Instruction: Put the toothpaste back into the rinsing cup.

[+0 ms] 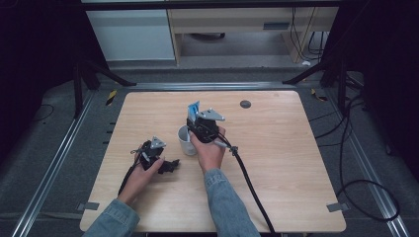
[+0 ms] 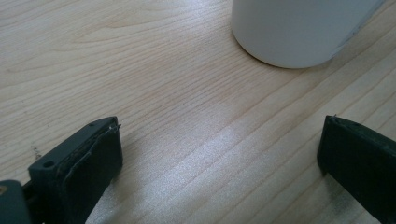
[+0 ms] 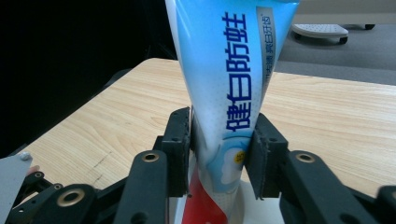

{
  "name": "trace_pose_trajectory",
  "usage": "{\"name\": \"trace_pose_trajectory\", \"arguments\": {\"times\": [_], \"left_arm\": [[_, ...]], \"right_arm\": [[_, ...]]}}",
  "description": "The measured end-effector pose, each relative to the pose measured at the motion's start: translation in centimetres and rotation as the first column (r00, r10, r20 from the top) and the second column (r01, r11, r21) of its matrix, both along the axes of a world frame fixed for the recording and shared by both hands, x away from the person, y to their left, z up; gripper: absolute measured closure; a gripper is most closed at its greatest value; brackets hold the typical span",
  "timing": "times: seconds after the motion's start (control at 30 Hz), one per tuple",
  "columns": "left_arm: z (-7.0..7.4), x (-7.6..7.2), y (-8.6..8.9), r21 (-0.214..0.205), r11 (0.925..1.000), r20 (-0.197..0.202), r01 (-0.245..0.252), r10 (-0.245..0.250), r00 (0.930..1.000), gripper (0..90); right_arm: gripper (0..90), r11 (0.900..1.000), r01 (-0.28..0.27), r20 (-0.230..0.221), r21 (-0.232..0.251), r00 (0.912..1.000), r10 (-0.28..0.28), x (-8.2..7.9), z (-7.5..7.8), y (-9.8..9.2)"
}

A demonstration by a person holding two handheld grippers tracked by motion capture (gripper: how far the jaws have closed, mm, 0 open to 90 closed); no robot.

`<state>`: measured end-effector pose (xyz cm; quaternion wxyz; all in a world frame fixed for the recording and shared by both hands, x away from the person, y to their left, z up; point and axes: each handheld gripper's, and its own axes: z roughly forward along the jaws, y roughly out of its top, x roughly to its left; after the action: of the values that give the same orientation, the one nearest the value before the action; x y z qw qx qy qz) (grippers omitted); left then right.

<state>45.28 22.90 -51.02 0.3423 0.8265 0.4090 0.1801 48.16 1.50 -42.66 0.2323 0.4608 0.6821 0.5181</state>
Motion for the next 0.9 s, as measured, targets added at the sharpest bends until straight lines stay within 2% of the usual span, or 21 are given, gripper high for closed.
{"name": "trace_pose_trajectory", "arguments": {"times": [0.9], "left_arm": [[0.0, 0.0, 0.0, 0.0, 1.0, 0.0, 0.0, 0.0, 1.0, 0.0]], "right_arm": [[46.9, 0.9996, 0.017, -0.02, -0.024, 0.9996, -0.017, 0.16, 0.17, -0.22]]}}
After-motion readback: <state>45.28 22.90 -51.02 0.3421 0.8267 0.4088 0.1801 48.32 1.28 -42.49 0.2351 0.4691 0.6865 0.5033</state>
